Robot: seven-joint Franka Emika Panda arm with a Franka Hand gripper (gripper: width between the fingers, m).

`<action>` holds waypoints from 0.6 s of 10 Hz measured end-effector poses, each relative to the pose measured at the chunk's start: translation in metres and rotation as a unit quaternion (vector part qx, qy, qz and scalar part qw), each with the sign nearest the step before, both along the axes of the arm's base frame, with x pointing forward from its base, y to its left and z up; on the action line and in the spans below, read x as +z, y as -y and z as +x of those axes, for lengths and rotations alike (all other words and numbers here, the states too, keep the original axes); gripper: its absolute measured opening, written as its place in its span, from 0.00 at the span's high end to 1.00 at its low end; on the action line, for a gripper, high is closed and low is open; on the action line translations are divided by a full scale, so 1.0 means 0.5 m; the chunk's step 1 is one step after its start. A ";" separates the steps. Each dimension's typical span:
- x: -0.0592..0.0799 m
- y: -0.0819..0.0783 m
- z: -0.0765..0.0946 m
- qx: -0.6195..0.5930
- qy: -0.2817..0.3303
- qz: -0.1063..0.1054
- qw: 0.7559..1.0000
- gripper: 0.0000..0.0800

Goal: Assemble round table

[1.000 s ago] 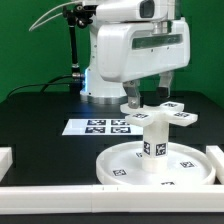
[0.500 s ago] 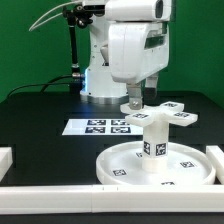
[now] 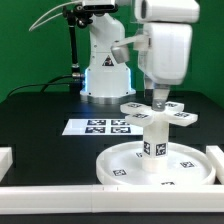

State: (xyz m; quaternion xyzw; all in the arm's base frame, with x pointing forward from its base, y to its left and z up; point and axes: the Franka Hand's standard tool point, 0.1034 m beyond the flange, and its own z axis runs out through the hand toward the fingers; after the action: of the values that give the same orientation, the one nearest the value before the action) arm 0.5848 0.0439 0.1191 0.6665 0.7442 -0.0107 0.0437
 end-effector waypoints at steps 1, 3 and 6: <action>-0.005 -0.006 -0.002 0.008 -0.002 -0.002 1.000 0.19; -0.011 -0.019 -0.005 -0.002 -0.001 -0.001 1.000 0.19; -0.016 -0.025 -0.011 -0.009 -0.004 0.000 1.000 0.19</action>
Offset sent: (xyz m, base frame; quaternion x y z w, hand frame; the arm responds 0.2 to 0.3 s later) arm -0.0049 0.0196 -0.0067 -0.0066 0.0069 0.0121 0.9999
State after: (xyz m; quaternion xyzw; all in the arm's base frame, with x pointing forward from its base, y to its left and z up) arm 0.5793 0.0563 0.1109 0.6728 0.7386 -0.0137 0.0407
